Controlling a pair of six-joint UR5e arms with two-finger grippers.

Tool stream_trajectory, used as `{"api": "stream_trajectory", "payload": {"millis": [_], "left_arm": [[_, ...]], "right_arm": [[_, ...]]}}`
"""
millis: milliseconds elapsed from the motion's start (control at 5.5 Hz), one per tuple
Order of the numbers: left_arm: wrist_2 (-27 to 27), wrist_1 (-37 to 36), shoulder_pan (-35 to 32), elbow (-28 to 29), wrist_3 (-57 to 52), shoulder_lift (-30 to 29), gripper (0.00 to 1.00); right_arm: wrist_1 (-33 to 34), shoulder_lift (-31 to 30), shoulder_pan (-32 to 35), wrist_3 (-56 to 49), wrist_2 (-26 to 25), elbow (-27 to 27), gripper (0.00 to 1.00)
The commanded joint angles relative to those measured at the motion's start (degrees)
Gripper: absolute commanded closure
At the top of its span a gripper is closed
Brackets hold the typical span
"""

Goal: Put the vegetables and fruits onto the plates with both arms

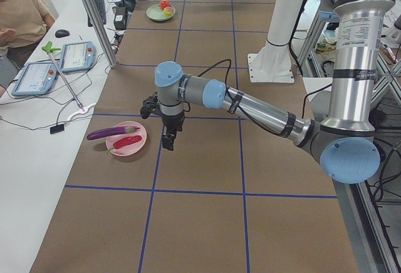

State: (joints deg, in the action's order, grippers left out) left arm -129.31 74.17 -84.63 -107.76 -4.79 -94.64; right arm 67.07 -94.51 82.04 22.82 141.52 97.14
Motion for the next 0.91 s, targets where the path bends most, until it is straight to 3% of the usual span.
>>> {"api": "stream_trajectory", "payload": {"millis": [0, 182, 727], "left_arm": [[-4.8, -1.6, -3.3, 5.9, -3.2, -2.1, 0.0], [-5.2, -1.4, -4.1, 8.2, -3.5, -2.6, 0.0], [-5.3, -0.5, -4.6, 12.1, -3.9, -1.8, 0.0]], "right_arm": [[12.0, 4.8, 0.7, -8.7, -0.7, 0.1, 0.0], [20.2, 8.2, 2.1, -15.7, -2.2, 0.2, 0.0], [38.2, 8.0, 5.6, -31.0, -7.0, 6.3, 0.0]]}}
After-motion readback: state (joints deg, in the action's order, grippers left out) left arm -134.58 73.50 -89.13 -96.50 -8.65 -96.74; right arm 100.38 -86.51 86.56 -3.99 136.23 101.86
